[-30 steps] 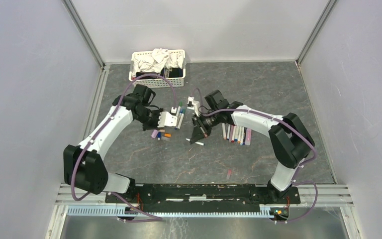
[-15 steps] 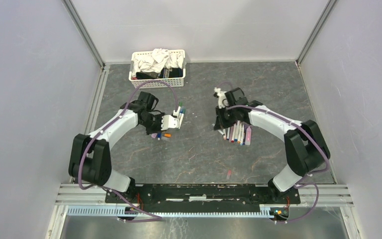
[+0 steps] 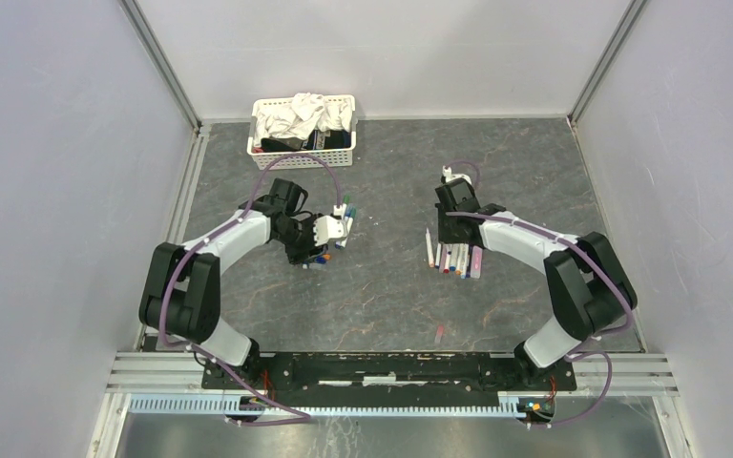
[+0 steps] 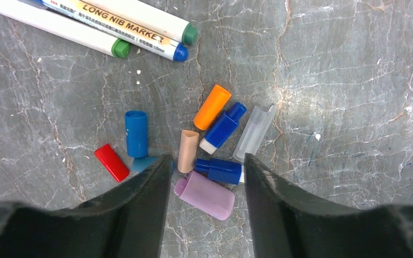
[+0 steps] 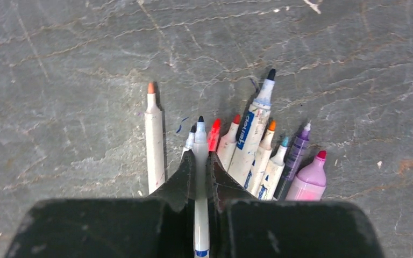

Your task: Open the pen caps

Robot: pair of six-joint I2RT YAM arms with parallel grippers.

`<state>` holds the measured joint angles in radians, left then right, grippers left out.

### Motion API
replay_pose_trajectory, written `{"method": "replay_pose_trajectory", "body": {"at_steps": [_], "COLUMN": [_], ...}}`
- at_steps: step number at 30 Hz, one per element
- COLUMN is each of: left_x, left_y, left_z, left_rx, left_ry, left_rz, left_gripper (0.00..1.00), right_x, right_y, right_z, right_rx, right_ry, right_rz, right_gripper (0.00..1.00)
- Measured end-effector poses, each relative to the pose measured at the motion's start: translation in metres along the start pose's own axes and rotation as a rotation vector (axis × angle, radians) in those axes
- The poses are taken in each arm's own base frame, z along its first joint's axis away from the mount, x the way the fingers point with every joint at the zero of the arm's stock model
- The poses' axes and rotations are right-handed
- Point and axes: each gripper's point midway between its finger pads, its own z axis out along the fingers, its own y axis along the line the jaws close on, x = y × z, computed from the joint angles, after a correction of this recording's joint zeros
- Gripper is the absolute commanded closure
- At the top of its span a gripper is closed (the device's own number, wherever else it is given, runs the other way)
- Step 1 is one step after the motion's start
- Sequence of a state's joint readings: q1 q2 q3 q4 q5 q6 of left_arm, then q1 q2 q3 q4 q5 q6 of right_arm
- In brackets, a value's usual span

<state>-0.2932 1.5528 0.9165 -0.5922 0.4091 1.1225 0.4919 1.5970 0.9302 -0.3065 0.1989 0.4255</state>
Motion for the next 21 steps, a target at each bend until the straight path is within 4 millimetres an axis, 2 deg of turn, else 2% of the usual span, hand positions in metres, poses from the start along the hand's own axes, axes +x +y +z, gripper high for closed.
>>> {"method": "replay_pose_trajectory", "body": {"at_steps": [1, 4, 9, 16, 21], "left_x": [-0.001, -0.007, -0.028, -0.066, -0.075], "left_y": [0.000, 0.003, 0.020, 0.056, 0.073], "left_z": [-0.001, -0.008, -0.034, -0.090, -0.125], "left_rx": [-0.002, -0.010, -0.056, -0.178, -0.298], "left_ry": [-0.001, -0.008, -0.036, -0.079, -0.096], "left_rz": [-0.008, -0.039, -0.074, -0.164, -0.235], "left_gripper": [0.13, 0.01, 0.00, 0.00, 0.00], "right_x": [0.000, 0.000, 0.004, 0.012, 0.012], "right_y": [-0.002, -0.003, 0.001, -0.001, -0.002], "right_z": [0.001, 0.002, 0.007, 0.012, 0.010], "right_rx": [0.018, 0.063, 0.087, 0.104, 0.105], "right_ry": [-0.007, -0.025, -0.023, 0.004, 0.007], "right_rz": [0.009, 0.025, 0.027, 0.028, 0.030], "right_gripper": [0.90, 0.84, 0.71, 0.69, 0.71]}}
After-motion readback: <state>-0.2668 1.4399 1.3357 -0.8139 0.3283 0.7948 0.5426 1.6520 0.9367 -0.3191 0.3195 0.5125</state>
